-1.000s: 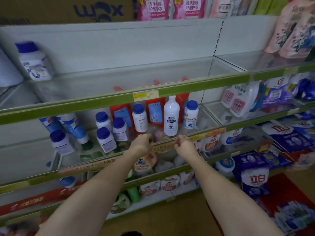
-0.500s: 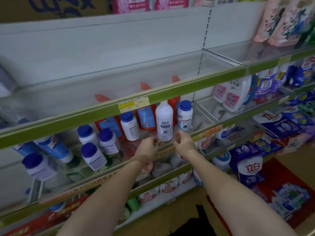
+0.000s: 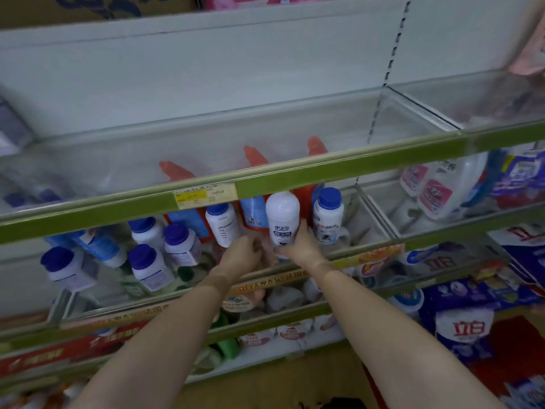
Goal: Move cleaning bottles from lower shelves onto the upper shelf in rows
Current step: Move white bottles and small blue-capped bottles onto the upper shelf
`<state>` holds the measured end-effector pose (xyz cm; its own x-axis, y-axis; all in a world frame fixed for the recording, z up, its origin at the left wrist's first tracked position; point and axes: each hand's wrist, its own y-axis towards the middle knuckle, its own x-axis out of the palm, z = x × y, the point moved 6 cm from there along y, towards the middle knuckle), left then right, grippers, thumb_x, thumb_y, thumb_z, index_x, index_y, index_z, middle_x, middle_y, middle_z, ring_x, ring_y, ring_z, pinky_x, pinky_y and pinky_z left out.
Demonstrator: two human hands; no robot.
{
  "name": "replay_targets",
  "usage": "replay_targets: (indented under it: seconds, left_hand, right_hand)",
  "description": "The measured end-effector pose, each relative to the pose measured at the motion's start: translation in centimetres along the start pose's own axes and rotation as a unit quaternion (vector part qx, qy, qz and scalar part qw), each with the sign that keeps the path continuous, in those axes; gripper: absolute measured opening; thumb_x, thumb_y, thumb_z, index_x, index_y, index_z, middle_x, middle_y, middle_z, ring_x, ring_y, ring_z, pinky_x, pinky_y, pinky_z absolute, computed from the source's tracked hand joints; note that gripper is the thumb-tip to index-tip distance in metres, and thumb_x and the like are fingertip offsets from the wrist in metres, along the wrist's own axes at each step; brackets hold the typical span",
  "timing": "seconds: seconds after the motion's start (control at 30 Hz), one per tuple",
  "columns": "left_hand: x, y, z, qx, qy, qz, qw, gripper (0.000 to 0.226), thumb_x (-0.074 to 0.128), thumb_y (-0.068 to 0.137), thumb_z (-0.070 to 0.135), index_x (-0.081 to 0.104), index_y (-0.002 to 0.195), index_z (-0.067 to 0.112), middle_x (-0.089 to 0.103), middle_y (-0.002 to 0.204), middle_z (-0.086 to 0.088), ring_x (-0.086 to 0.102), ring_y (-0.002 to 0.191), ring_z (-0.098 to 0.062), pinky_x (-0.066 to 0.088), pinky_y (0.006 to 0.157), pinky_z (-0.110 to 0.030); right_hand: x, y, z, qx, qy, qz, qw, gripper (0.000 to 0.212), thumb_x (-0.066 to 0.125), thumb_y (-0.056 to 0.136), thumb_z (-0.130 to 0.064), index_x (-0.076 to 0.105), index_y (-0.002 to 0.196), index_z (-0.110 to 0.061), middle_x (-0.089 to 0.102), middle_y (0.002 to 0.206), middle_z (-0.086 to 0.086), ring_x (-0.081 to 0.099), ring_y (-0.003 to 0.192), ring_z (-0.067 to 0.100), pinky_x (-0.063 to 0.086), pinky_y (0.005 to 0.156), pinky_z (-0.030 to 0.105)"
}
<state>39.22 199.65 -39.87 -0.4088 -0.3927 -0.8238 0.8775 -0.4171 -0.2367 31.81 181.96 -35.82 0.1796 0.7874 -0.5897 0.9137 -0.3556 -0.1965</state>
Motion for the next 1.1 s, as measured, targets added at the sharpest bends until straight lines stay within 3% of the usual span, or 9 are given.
replay_targets:
  seconds: [0.1, 0.23, 0.3, 0.5, 0.63, 0.73, 0.83, 0.97, 1.1]
  left_hand:
    - [-1.3, -1.0, 1.3, -0.010, 0.023, 0.035, 0.999, 0.019, 0.059, 0.082, 0.034, 0.067, 0.094, 0.046, 0.070, 0.092, 0.026, 0.064, 0.085, 0.004, 0.058, 0.078, -0.030]
    - [-2.6, -3.2, 3.2, -0.035, 0.061, 0.081, 0.994, 0.011, 0.055, 0.090, 0.017, 0.065, 0.094, 0.017, 0.072, 0.096, -0.006, 0.066, 0.086, -0.029, 0.054, 0.070, -0.037]
    - [-2.6, -3.8, 3.0, -0.052, 0.076, 0.103, 0.990, 0.010, 0.056, 0.089, 0.017, 0.063, 0.092, 0.010, 0.070, 0.093, -0.013, 0.065, 0.083, -0.035, 0.049, 0.064, -0.037]
    - [-2.2, -6.8, 2.9, -0.082, 0.082, 0.106, 0.988, 0.008, 0.058, 0.087, 0.023, 0.054, 0.088, 0.016, 0.066, 0.094, -0.012, 0.062, 0.085, -0.036, 0.052, 0.067, -0.041]
    - [-3.0, -8.2, 2.1, -0.091, 0.097, 0.118, 0.984, 0.022, 0.055, 0.087, 0.025, 0.063, 0.107, 0.021, 0.069, 0.101, -0.009, 0.065, 0.090, -0.034, 0.056, 0.075, -0.045]
    - [-3.6, -9.3, 1.5, -0.093, 0.093, 0.126, 0.983, 0.023, 0.051, 0.089, 0.022, 0.061, 0.109, 0.023, 0.070, 0.099, -0.007, 0.065, 0.088, -0.031, 0.056, 0.076, -0.042]
    - [-4.2, -10.5, 0.8, -0.085, 0.100, 0.112, 0.985, 0.024, 0.051, 0.092, 0.021, 0.060, 0.114, 0.023, 0.069, 0.102, -0.006, 0.065, 0.092, -0.029, 0.056, 0.080, -0.042]
    - [-5.5, -12.0, -1.7, -0.080, 0.102, 0.105, 0.986, 0.021, 0.054, 0.092, 0.021, 0.059, 0.112, 0.017, 0.068, 0.109, -0.008, 0.065, 0.099, -0.031, 0.056, 0.084, -0.043]
    - [-7.4, -14.3, -4.4, -0.065, 0.084, 0.090, 0.990, 0.021, 0.054, 0.094, 0.024, 0.058, 0.114, 0.020, 0.067, 0.111, -0.007, 0.063, 0.100, -0.028, 0.055, 0.086, -0.042]
  right_hand:
    - [0.3, 1.5, 0.7, 0.001, 0.045, -0.027, 0.999, 0.093, 0.094, 0.065, -0.028, 0.039, 0.138, -0.015, 0.060, 0.134, 0.005, 0.058, 0.123, 0.028, 0.046, 0.096, 0.034]
    - [0.1, 2.8, 1.1, -0.005, 0.027, -0.059, 0.998, 0.100, 0.095, 0.056, -0.041, 0.037, 0.135, -0.022, 0.064, 0.130, 0.002, 0.062, 0.118, 0.030, 0.052, 0.098, 0.047]
    - [0.0, 3.2, 0.9, -0.009, 0.012, -0.077, 0.997, 0.105, 0.093, 0.054, -0.040, 0.034, 0.139, -0.022, 0.064, 0.131, 0.004, 0.062, 0.118, 0.032, 0.052, 0.098, 0.049]
    - [-0.1, 1.9, 0.1, -0.017, 0.030, -0.069, 0.997, 0.092, 0.093, 0.058, -0.031, 0.045, 0.136, -0.020, 0.066, 0.127, 0.004, 0.064, 0.114, 0.030, 0.052, 0.089, 0.037]
    - [0.7, 0.2, -0.4, -0.017, 0.028, -0.049, 0.998, 0.088, 0.090, 0.050, -0.041, 0.052, 0.127, -0.024, 0.068, 0.121, 0.002, 0.065, 0.110, 0.027, 0.052, 0.085, 0.033]
    - [1.2, -0.8, -1.2, -0.021, 0.003, -0.043, 0.999, 0.092, 0.085, 0.037, -0.052, 0.057, 0.120, -0.026, 0.069, 0.115, -0.001, 0.067, 0.105, 0.025, 0.055, 0.085, 0.035]
    - [1.6, -2.0, -2.5, -0.020, -0.036, -0.035, 0.999, 0.081, 0.092, 0.047, -0.043, 0.059, 0.118, -0.021, 0.069, 0.110, 0.001, 0.067, 0.100, 0.026, 0.049, 0.077, 0.030]
    - [2.4, -4.3, -3.8, -0.025, -0.054, 0.015, 0.998, 0.069, 0.088, 0.061, -0.034, 0.054, 0.120, -0.019, 0.071, 0.113, 0.007, 0.067, 0.102, 0.032, 0.052, 0.079, 0.035]
    - [4.1, -8.0, -5.1, -0.020, -0.069, 0.043, 0.997, 0.069, 0.087, 0.069, -0.044, 0.053, 0.125, -0.023, 0.070, 0.117, 0.005, 0.066, 0.106, 0.033, 0.051, 0.076, 0.036]
